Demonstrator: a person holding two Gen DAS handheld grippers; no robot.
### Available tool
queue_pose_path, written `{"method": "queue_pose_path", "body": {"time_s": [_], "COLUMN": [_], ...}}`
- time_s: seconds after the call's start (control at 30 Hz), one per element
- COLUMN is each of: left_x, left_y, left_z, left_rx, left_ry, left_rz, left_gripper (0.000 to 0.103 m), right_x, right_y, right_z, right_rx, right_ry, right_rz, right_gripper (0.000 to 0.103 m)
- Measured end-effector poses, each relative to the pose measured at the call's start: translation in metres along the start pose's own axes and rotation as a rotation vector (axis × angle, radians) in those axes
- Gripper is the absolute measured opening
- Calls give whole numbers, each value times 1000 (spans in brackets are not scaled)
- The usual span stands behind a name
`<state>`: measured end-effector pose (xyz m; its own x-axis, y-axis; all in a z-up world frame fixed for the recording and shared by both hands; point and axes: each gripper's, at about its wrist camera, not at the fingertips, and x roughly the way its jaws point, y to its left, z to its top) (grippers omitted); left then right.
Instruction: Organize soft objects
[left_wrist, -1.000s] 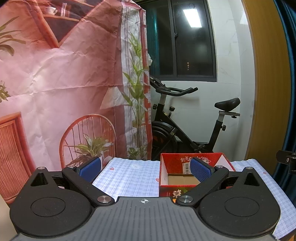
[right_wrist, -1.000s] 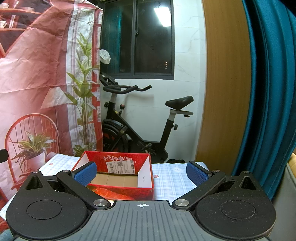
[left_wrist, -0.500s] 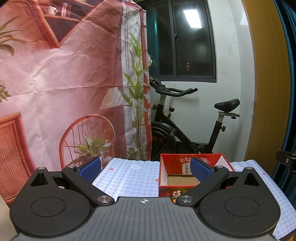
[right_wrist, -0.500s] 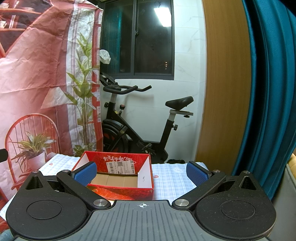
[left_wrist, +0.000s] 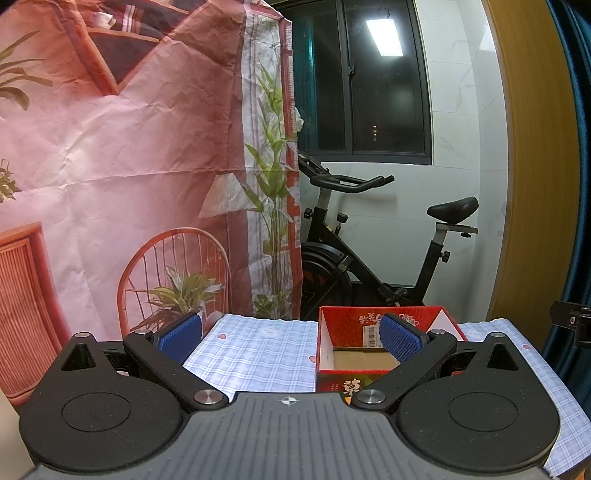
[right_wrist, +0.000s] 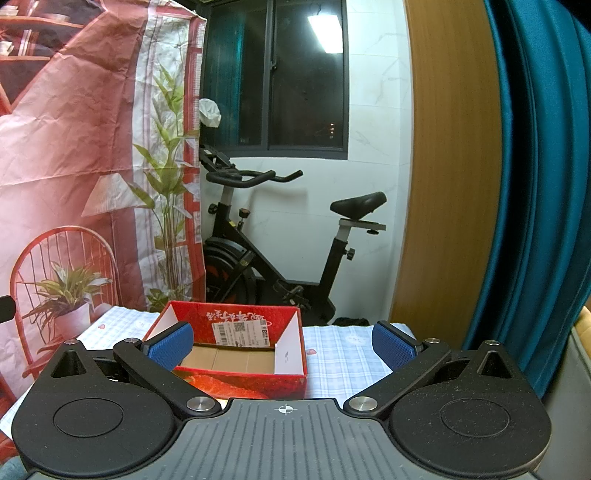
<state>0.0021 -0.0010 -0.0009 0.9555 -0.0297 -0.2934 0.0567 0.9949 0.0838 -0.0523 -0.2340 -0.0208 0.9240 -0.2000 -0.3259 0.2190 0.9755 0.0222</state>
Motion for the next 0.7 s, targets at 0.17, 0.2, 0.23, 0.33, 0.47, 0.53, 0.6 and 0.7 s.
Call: {"method": "queue_pose_path", "body": {"time_s": [0.17,0.2,0.23,0.33,0.47,0.53,0.6,0.7], "left_x": [0,0,0,0,0,0,0,0], "left_y": [1,1,0,0,0,0,0,0], "left_z": [0,0,0,0,0,0,0,0], "left_rx": [-1,-1,-2,-2,-1,-2,-2,-2], "left_ry": [0,0,0,0,1,0,0,1], "left_rz": [0,0,0,0,-1,-1,-1,-1], "left_gripper": [103,103,103,103,103,103,103,103], "right_x": [-1,-1,1,1,1,1,0,0], "right_y": [-1,-1,2,2,2,1,2,2], "right_z": [1,1,-1,-1,-1,-1,-1,-1], "right_rx": [1,0,0,0,1,0,0,0], "right_ry": [2,2,2,2,2,2,2,2], "right_rz": [-1,-1,-1,-1,-1,-1,-1,-1], "right_gripper": [103,103,103,103,103,103,103,103]}}
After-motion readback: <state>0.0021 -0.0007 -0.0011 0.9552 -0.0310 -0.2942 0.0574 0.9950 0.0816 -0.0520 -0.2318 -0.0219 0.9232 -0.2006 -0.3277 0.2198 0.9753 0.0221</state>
